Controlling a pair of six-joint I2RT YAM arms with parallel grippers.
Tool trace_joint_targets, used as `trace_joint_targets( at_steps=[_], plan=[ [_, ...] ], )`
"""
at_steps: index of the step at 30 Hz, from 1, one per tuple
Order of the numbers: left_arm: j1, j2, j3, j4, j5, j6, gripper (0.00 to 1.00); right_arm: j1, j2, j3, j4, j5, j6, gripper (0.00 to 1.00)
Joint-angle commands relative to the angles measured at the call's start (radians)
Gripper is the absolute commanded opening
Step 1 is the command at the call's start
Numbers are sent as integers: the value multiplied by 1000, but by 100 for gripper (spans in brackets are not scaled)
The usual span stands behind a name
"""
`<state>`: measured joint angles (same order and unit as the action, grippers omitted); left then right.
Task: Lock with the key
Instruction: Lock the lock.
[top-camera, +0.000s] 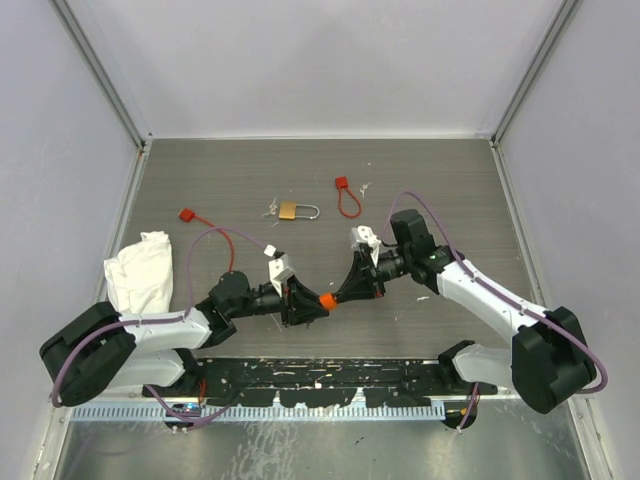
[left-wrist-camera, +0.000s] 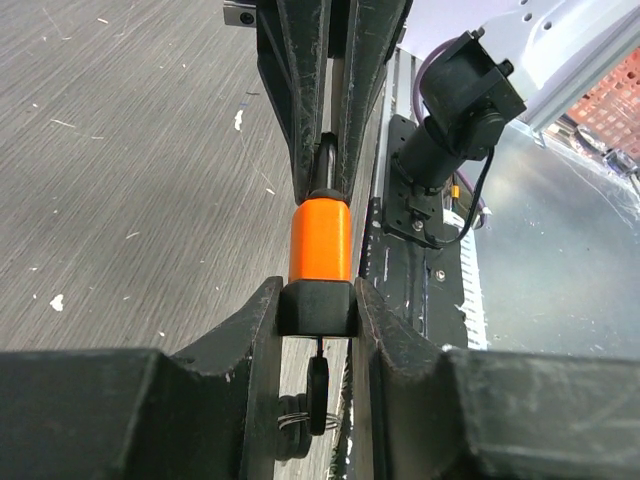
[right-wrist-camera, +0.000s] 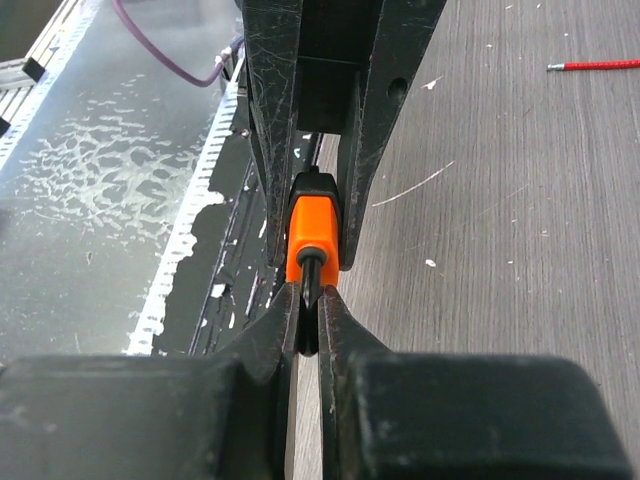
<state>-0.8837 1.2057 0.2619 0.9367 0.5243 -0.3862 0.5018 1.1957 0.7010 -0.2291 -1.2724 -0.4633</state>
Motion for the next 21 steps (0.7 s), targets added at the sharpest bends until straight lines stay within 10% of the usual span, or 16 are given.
trace_joint_targets(
  at_steps=[1,11,16,21],
  plan=[
    [41,-9,128,356,-124,-40,0,136,31,-10,160,-127,81,1],
    [76,97,159,462,-99,-99,0,220,103,-7,173,-60,80,1],
    [83,56,108,370,-93,-64,2,141,82,96,-99,-2,-160,1],
    [83,-44,35,185,-106,-20,44,28,41,135,-203,-1,-237,1]
  ],
)
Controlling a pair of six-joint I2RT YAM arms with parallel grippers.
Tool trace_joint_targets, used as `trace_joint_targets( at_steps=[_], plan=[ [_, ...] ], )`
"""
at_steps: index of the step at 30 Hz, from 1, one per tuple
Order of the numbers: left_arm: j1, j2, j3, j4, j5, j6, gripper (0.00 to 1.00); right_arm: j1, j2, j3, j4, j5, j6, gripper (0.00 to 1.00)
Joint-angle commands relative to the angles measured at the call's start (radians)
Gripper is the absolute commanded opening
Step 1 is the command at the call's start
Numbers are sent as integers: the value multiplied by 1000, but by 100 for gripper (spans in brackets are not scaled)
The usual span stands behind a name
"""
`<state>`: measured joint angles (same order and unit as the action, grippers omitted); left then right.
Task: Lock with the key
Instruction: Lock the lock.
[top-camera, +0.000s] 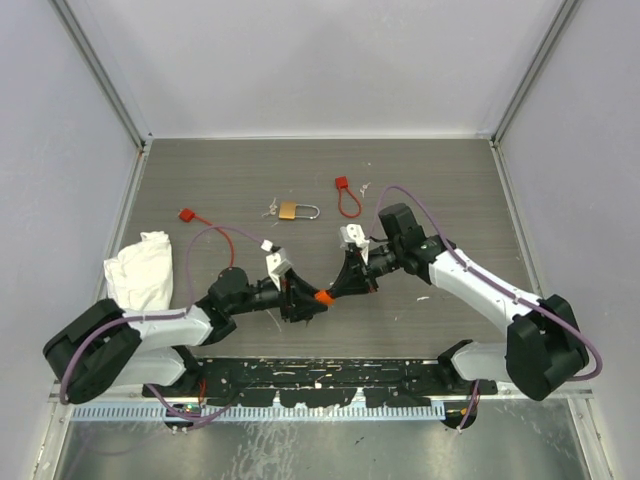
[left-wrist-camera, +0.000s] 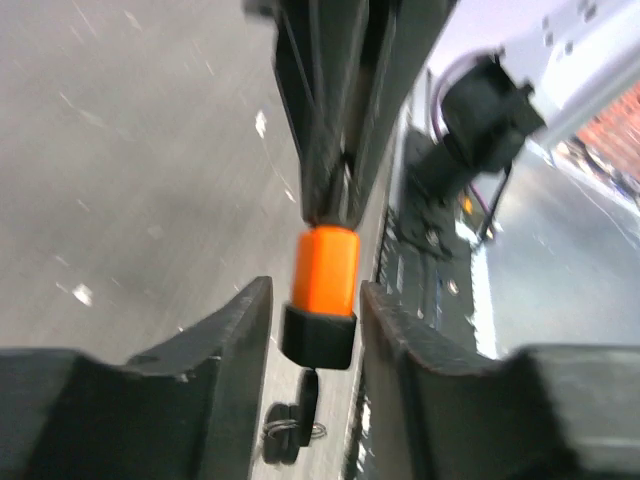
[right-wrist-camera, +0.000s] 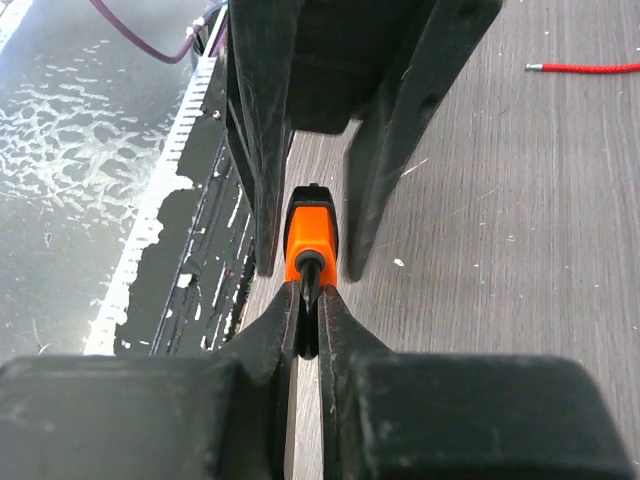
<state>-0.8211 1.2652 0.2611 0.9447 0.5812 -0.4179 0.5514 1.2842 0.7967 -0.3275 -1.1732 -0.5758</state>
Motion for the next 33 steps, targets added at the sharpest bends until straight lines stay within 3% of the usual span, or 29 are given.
trace_joint_targets(
  at_steps=[1,4,8,11,20,33],
  plan=[
    [22,-119,19,166,-170,14,52,-39,-56,39,-104,-102,-124,1],
    [22,-174,-33,118,-202,16,79,-75,-77,40,-108,-113,-118,1],
    [22,-284,-65,-34,-261,15,100,-134,-91,52,-137,-146,-130,1],
    [21,-389,-101,-157,-318,-3,98,-163,-99,53,-158,-156,-147,1],
    [21,-633,-180,-305,-418,-137,98,-181,-92,61,-172,-148,-150,1],
    [22,-651,-175,-302,-407,-226,98,-193,-90,59,-172,-153,-150,1]
  ],
)
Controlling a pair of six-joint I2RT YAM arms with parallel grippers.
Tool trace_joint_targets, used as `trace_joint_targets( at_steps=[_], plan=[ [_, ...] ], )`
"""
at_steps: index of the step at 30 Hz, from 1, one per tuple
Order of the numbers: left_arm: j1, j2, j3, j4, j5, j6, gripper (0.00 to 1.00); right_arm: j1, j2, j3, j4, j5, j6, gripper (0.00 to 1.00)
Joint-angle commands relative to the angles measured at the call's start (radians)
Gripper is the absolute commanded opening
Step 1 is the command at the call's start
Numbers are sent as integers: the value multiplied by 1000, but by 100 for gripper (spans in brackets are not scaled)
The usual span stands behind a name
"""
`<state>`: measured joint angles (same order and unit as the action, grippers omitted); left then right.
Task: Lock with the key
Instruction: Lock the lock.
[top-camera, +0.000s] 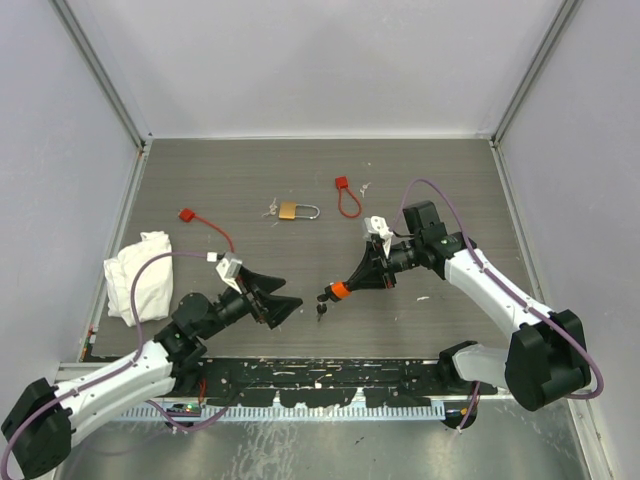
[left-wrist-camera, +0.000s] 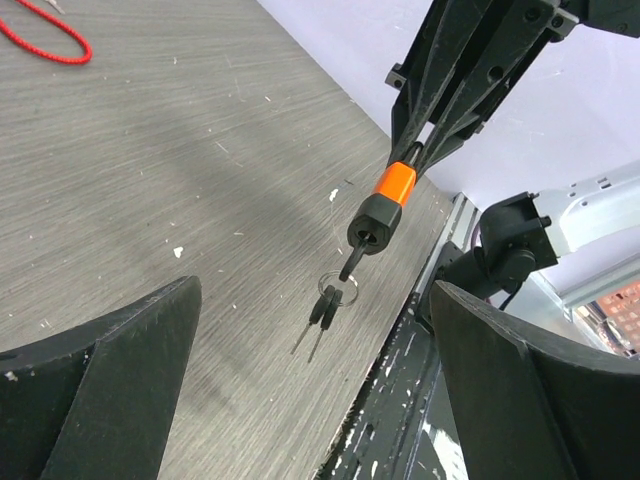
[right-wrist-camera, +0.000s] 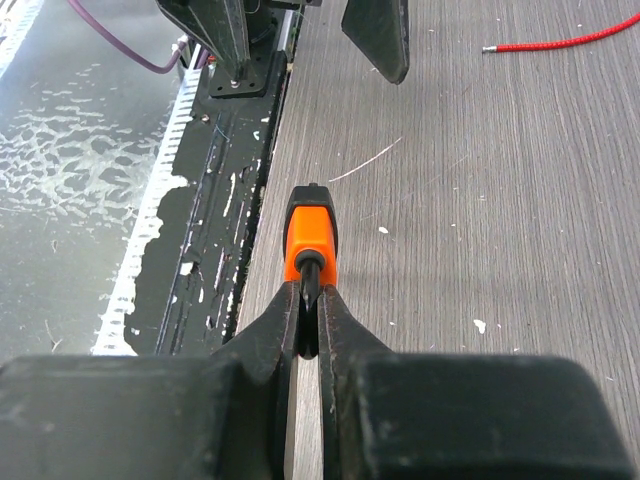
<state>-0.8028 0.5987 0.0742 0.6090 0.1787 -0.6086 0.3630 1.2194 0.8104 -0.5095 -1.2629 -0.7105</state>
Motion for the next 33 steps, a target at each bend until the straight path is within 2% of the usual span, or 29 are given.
trace_joint_targets(
  at_steps=[1,21,33],
  plan=[
    [3,24,13,41,-2,-42,98,-4,-26,45,10,-65,-15,1],
    [1,153,60,92,54,-124,99,-6,-23,43,9,-69,-15,1],
    [-36,211,104,60,38,-98,88,-6,-19,44,6,-70,-15,1]
  ],
)
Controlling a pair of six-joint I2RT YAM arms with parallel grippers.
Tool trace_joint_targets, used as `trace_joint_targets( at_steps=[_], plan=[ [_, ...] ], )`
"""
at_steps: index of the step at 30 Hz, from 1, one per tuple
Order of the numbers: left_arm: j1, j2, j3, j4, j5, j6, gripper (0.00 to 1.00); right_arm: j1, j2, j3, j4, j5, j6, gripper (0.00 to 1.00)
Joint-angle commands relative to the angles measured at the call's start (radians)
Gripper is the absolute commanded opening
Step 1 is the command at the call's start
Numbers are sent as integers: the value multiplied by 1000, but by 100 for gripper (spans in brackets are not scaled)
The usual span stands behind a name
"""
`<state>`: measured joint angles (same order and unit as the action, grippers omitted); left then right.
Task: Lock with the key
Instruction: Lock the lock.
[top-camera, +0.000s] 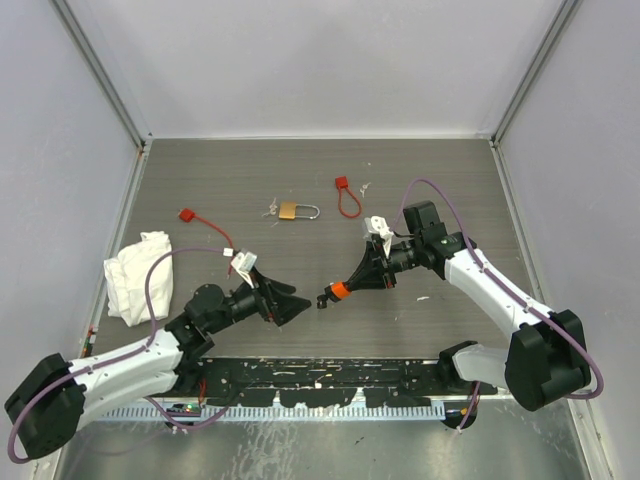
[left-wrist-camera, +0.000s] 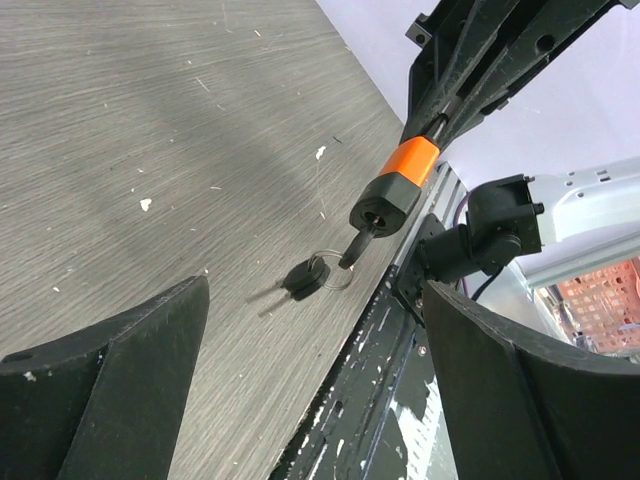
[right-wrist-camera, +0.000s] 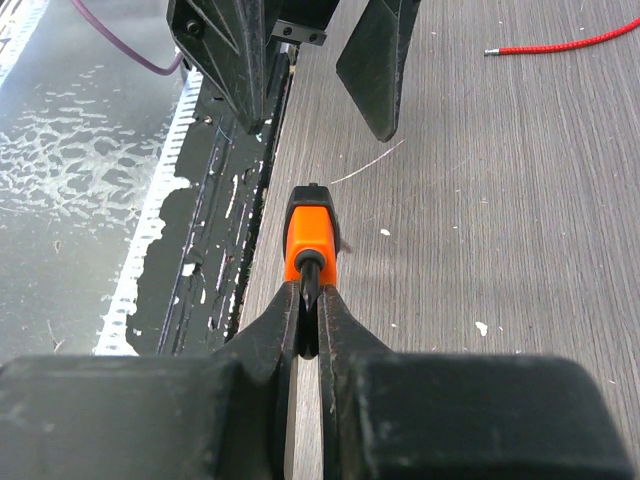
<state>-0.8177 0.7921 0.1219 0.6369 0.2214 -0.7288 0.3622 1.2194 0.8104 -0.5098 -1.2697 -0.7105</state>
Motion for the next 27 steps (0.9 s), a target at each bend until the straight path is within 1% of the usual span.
trace_joint_targets(
  at_steps=[1,3,7,11,16,19,22,25,27],
  plan=[
    [-27,26,61,33,-5,33,88,-5,-18,44,7,-64,-15,1],
    [-43,47,70,42,-5,56,84,-5,-14,47,4,-65,-15,1],
    [-83,95,95,66,-15,94,82,-5,-14,48,3,-65,-15,1],
    [-106,153,132,72,-17,116,73,-5,-15,48,3,-66,-15,1],
    [-113,221,162,108,6,120,55,-6,-14,48,2,-68,-16,1],
    [-114,252,179,115,15,122,49,-6,-13,48,-1,-70,-16,1],
    [-116,278,202,115,18,127,44,-5,-13,49,-1,-72,-15,1],
    [-115,301,223,114,23,132,32,-5,-12,48,-1,-72,-16,1],
    [-116,313,229,114,28,134,21,-6,-12,48,-1,-72,-15,1]
  ],
)
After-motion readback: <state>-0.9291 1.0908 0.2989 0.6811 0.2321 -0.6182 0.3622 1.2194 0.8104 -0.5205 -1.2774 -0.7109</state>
